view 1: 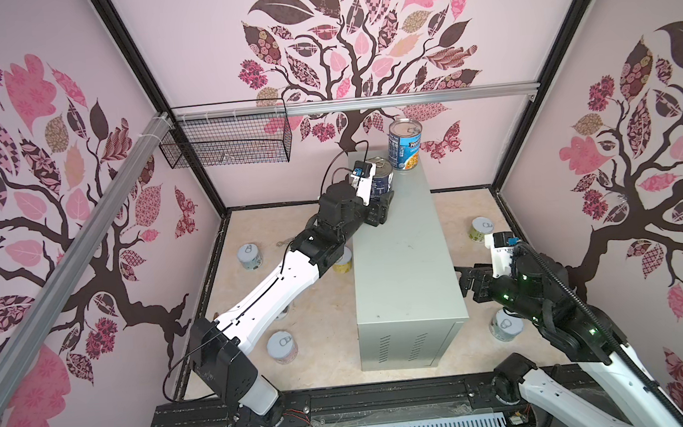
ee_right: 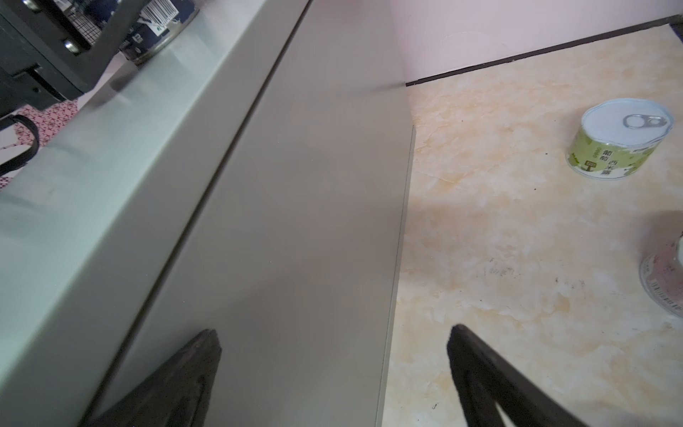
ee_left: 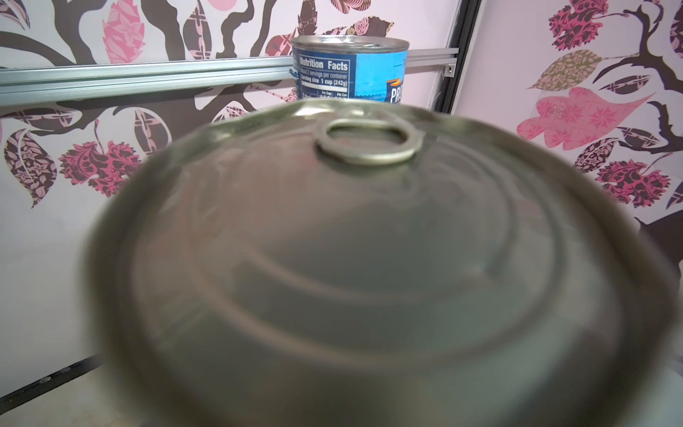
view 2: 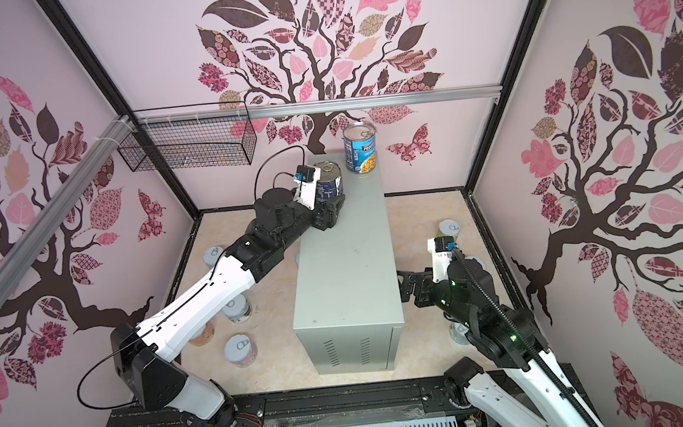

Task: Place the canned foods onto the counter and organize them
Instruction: 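Move the dark can with the left gripper beside the Progresso can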

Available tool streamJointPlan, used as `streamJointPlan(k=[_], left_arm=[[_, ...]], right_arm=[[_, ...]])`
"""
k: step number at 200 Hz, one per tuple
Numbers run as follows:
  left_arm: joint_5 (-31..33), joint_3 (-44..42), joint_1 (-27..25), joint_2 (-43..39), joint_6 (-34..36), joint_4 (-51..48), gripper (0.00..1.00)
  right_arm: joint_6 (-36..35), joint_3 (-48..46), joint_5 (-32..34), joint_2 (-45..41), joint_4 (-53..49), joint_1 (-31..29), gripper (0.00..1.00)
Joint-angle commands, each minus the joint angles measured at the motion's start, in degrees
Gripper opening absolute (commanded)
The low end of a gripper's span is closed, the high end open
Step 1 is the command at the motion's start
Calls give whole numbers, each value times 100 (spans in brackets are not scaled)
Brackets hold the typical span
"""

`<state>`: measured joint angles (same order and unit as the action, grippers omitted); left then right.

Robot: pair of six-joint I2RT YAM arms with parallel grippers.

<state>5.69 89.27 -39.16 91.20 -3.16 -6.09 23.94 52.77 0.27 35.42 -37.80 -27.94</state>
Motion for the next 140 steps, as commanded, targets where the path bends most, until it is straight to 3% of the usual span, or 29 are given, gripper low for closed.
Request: streamJointPlan(k=[1,74,140], left_arm=[[-192,477,289,199,-191,120,66],[-782,1781,578,1162,143,-356,62],[-478,2754,620,1869,263,-604,60]], right_arm=[[-100,-21,-572,162,541,-110,100],[-297,76,-538,453,644,-112,100],[-508,165,-406,545,592,-112,100]])
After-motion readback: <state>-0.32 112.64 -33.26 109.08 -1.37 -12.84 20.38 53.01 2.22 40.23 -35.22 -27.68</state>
